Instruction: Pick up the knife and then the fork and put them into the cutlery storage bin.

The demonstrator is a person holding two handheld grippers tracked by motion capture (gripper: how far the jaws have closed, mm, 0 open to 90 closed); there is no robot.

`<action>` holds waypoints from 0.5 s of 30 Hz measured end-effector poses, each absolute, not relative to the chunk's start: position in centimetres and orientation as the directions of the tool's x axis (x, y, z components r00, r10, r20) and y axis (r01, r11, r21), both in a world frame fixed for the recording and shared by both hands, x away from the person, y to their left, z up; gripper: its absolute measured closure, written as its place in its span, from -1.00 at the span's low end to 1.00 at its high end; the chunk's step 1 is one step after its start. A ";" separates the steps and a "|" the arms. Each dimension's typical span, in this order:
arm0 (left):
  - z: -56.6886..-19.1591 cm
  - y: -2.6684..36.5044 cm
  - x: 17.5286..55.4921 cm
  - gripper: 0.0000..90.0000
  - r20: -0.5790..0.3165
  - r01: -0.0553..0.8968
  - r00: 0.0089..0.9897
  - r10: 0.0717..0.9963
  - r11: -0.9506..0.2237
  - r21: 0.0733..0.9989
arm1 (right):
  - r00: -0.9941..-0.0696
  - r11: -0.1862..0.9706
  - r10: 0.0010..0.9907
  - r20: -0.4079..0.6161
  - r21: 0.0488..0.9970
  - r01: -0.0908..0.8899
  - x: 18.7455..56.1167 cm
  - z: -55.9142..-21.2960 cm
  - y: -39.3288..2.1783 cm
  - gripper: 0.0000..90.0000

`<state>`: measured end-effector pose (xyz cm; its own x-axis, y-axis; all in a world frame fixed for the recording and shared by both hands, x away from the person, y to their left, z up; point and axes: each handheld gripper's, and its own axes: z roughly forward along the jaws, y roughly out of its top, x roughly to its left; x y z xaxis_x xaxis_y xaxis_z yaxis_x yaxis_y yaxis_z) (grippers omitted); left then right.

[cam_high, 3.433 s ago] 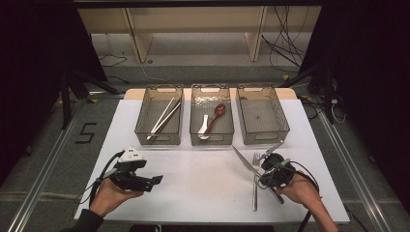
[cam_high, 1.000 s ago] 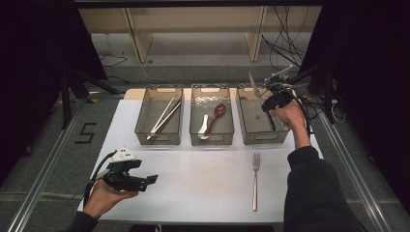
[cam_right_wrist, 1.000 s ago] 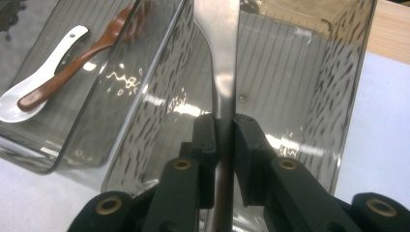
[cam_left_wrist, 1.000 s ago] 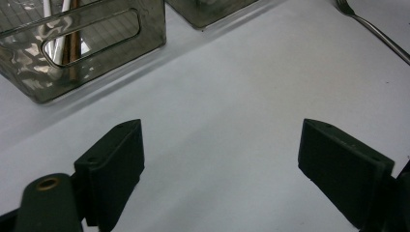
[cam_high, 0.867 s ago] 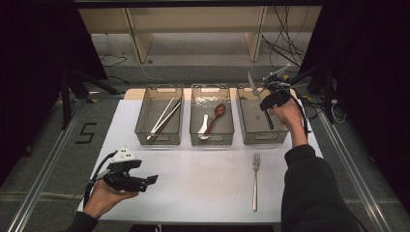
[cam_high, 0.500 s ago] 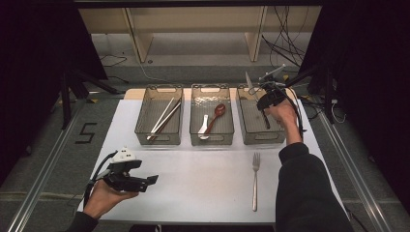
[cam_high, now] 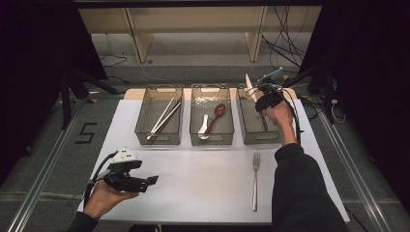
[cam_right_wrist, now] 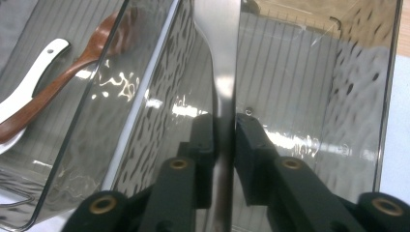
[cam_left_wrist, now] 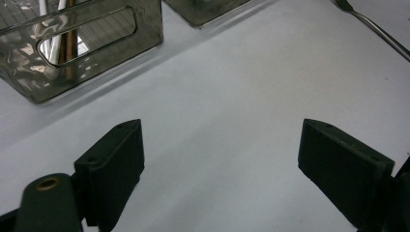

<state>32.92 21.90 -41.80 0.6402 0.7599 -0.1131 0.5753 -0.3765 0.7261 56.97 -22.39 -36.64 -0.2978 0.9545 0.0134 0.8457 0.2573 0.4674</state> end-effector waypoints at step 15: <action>-41.9 21.9 33.0 -0.65 -0.115 0.582 0.637 0.763 -0.377 0.721 | -0.458 0.367 0.888 0.047 0.528 0.766 51.5 -34.9 -22.3 -0.14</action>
